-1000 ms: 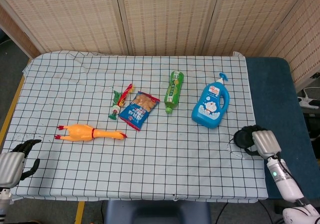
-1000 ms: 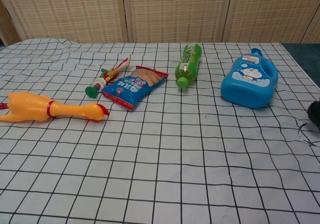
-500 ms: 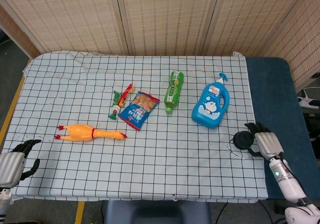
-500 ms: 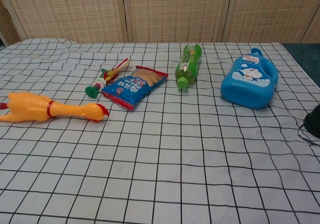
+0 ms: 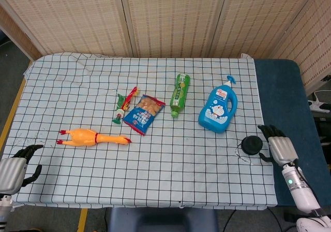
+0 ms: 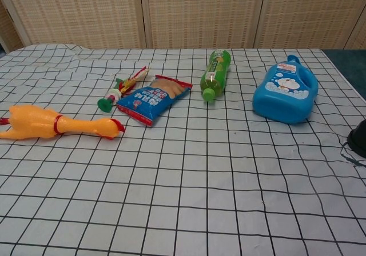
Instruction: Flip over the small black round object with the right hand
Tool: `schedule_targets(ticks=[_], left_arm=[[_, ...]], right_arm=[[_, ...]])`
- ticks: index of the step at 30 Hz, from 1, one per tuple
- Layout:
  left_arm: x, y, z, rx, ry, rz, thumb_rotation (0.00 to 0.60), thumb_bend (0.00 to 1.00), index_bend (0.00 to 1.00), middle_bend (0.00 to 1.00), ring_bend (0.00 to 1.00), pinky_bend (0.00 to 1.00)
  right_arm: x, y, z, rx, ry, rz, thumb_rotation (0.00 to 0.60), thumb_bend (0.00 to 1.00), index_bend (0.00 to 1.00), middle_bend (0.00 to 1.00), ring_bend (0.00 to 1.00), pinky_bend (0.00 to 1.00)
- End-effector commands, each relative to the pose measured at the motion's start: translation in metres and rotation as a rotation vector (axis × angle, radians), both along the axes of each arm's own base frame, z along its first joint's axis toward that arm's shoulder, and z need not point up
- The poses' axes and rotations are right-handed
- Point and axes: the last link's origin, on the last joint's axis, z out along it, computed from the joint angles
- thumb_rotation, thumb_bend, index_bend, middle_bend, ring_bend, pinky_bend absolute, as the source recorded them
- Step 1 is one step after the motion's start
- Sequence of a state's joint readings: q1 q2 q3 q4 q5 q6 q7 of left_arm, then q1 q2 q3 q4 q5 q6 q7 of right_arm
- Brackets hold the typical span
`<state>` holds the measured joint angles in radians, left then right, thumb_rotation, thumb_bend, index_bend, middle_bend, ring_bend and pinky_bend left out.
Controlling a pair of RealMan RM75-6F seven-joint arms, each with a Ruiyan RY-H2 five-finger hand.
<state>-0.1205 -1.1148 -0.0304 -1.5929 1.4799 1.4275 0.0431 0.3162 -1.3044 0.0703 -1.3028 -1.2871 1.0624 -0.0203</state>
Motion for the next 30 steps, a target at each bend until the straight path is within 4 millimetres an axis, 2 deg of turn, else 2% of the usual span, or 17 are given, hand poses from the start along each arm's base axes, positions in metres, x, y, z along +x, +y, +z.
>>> schedule_targets(ticks=[1,3,6,9,19,21,23,25,27,30], left_arm=[[0.000,0.000,0.000,0.001,0.001,-0.004,0.600,0.43,0.23,0.25,0.32,0.63],[0.001,0.001,0.000,0.000,-0.004,-0.004,0.600,0.43,0.23,0.25,0.32,0.63],[0.001,0.001,-0.001,-0.005,0.003,-0.009,0.600,0.43,0.23,0.25,0.32,0.63],[0.000,0.001,-0.001,-0.008,0.003,-0.004,0.600,0.43,0.23,0.25,0.32,0.63],[0.001,0.000,-0.002,-0.011,0.007,-0.010,0.600,0.43,0.23,0.25,0.32,0.63],[0.001,0.001,-0.003,-0.015,0.012,-0.009,0.600,0.43,0.23,0.25,0.32,0.63],[0.001,0.001,-0.004,-0.019,0.010,-0.005,0.600,0.43,0.23,0.25,0.32,0.63],[0.002,0.001,-0.004,-0.018,0.009,-0.007,0.600,0.43,0.23,0.25,0.32,0.63],[0.002,0.001,-0.004,-0.015,0.012,-0.010,0.600,0.43,0.23,0.25,0.32,0.63],[0.001,0.001,-0.004,-0.016,0.006,-0.003,0.600,0.43,0.23,0.25,0.32,0.63]], right_arm=[[-0.002,-0.001,-0.002,-0.011,0.016,-0.003,0.600,0.18,0.25,0.29,0.17,0.24],[-0.004,-0.001,-0.004,-0.011,0.022,-0.008,0.600,0.18,0.33,0.37,0.25,0.31],[-0.004,-0.001,-0.004,-0.016,0.026,-0.010,0.600,0.18,0.41,0.42,0.32,0.36],[-0.002,0.001,-0.001,-0.033,0.024,0.004,0.600,0.18,0.47,0.44,0.34,0.39],[0.006,0.010,0.010,-0.093,0.020,0.035,0.600,0.18,0.49,0.44,0.35,0.39],[0.005,0.011,0.010,-0.080,0.032,0.019,0.600,0.18,0.48,0.44,0.33,0.39],[0.003,0.011,0.009,-0.047,0.043,0.004,0.600,0.18,0.43,0.41,0.28,0.39],[0.004,0.010,0.006,-0.029,0.036,0.004,0.600,0.18,0.33,0.30,0.16,0.36],[0.006,0.007,0.003,-0.011,0.020,0.013,0.600,0.18,0.25,0.23,0.09,0.34],[0.008,0.003,-0.003,0.001,-0.014,0.030,0.600,0.17,0.20,0.19,0.05,0.32]])
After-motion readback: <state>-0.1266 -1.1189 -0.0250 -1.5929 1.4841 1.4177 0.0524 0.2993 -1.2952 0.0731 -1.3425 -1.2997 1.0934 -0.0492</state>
